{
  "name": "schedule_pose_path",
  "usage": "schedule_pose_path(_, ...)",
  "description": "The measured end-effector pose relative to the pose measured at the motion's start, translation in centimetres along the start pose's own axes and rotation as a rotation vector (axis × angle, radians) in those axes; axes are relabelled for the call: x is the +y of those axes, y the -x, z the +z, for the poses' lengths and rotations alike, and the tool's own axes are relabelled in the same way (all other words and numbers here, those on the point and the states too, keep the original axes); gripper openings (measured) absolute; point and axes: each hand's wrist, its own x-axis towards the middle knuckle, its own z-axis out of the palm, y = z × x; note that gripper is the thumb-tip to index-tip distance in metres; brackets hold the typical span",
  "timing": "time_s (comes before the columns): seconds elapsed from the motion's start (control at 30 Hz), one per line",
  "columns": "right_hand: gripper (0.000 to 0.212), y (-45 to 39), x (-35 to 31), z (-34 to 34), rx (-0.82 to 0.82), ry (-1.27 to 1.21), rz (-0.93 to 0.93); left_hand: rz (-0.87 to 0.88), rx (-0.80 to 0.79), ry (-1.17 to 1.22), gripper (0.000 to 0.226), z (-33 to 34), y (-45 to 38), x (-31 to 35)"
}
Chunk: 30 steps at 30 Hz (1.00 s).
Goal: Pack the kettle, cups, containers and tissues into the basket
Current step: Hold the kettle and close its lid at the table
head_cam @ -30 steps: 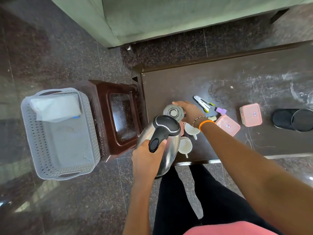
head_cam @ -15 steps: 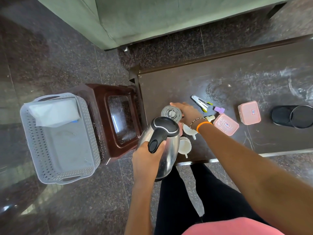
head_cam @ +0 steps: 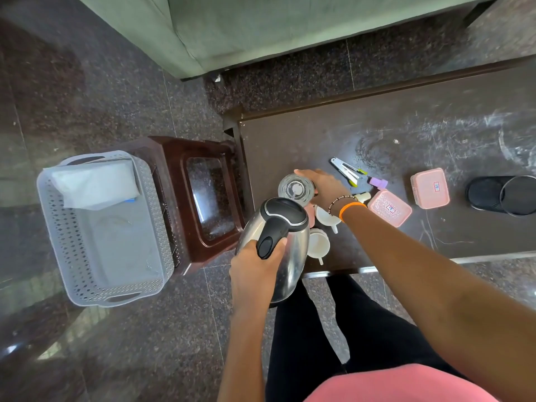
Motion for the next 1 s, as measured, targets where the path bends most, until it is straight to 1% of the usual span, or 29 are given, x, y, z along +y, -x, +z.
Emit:
schedule_pose_path(0.4, 0.063, -0.15, 0.29, 0.20, 0.001, 0.029, 0.004, -0.008, -0.029, -0.022, 0.040, -0.29, 0.08, -0.35)
schedule_pose_path(0.57, 0.064, -0.09, 0.25, 0.17, 0.013, 0.032, -0.004, -0.013, -0.019, -0.054, 0.041, -0.44, 0.01, -0.54)
schedule_pose_path(1.0, 0.064, -0.05, 0.26, 0.33, 0.023, 0.050, 0.002, -0.007, -0.058, -0.046, 0.042, -0.26, 0.14, -0.71)
